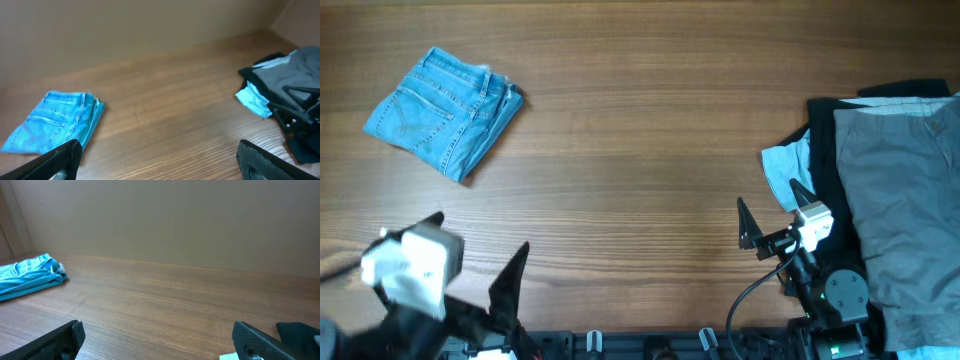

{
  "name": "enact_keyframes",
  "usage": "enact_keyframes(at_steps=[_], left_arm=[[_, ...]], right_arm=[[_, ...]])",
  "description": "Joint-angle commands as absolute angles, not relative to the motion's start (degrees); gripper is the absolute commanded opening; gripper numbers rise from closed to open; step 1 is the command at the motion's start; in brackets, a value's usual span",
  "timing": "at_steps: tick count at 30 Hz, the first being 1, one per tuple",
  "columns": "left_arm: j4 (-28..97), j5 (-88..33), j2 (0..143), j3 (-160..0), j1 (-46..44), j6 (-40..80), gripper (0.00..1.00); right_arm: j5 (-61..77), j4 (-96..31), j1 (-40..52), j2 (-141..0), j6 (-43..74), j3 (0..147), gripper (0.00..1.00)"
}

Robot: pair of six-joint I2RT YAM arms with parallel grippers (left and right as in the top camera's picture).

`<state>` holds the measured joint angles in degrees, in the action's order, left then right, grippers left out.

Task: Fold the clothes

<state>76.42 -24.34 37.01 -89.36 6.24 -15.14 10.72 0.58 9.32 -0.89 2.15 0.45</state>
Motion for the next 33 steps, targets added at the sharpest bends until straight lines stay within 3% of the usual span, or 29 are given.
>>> enact_keyframes(at_steps=[1, 11, 22, 26, 33], left_arm=[[67.3, -26.5, 31.5, -81.8, 5.9, -10.5, 1.00], [35.2, -26.5, 10.2, -36.6, 5.1, -2.2, 1.00], [2.8, -25.3, 0.2, -5.5, 5.0, -0.6, 1.00], [-1.9, -20.7, 0.2, -0.2, 5.0, -0.6, 1.00], [2.8, -16.4, 0.2, -0.3, 2.1, -0.8, 1.00]], right_arm=[[11.4, 1.0, 9.1, -0.3, 3.0, 0.3, 1.00], [11.4, 1.0, 9.1, -0.3, 3.0, 0.3, 1.00], [11.4, 1.0, 9.1, -0.3, 3.0, 0.3, 1.00], [11.4, 1.0, 9.1, -0.3, 3.0, 0.3, 1.00], [11.4, 1.0, 9.1, -0.3, 3.0, 0.3, 1.00]])
